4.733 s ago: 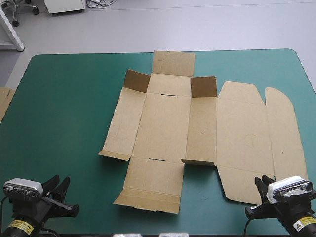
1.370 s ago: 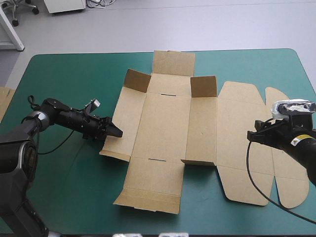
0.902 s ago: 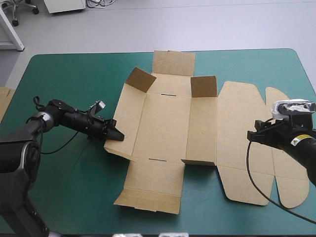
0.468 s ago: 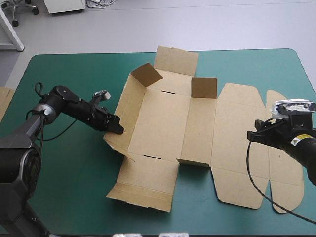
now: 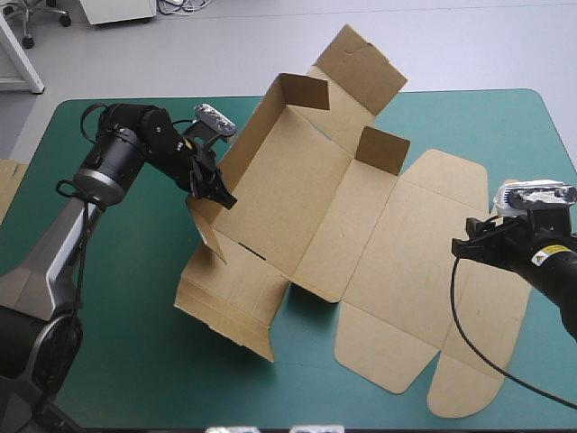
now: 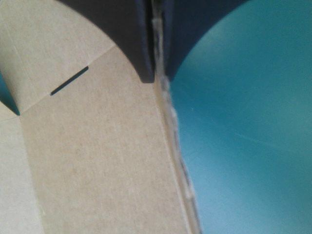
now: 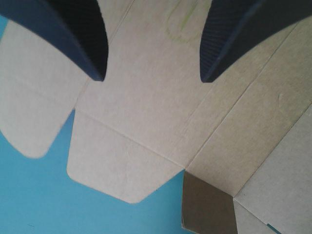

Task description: Fold the box

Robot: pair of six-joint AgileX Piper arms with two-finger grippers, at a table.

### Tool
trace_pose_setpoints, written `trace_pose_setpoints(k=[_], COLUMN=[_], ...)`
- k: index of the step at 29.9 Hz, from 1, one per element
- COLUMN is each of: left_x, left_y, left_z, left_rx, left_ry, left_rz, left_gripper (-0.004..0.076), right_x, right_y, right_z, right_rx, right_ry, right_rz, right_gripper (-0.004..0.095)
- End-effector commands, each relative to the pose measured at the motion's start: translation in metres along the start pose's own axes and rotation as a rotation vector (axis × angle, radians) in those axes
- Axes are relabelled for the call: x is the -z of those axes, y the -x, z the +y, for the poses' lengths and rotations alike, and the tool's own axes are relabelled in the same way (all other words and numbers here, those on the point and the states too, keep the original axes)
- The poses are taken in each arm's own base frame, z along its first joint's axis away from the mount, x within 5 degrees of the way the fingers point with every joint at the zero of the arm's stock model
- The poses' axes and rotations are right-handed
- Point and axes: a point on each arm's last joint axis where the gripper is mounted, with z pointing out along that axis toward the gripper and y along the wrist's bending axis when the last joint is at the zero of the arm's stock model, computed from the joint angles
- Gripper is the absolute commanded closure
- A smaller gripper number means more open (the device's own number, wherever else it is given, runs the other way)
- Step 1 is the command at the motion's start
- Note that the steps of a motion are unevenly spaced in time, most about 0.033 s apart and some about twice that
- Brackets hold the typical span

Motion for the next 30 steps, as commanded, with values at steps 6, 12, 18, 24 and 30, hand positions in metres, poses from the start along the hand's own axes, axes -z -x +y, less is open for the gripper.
trace_pose_setpoints(k=[6, 12, 18, 24, 30], left_x=[0.036, 0.055, 0.083, 0.084, 0.09], left_y=[0.007, 0.015, 0.029, 0.045, 0.066], left_z=[-0.018, -0.013, -0.008, -0.028, -0.05], left_rx=[-0.3, -0.468, -0.616, -0.869, -0.9], left_ry=[0.257, 0.332, 0.445, 0.484, 0.596], left_rz=[0.084, 0.064, -0.033, -0.09, -0.25], left_gripper=[0.0727, 0.072, 0.072, 0.0734, 0.0734], right_x=[0.019, 0.022, 0.022, 0.023, 0.023], right_y=[0.032, 0.036, 0.037, 0.038, 0.038], right_z=[0.002, 0.003, 0.006, 0.006, 0.007], right_rx=[0.02, 0.007, -0.007, -0.008, -0.004], right_ry=[-0.004, 0.009, 0.044, 0.048, 0.05], right_rz=[-0.172, -0.187, -0.195, -0.2, -0.208], right_gripper=[0.0377, 0.0397, 0.0397, 0.0397, 0.0397])
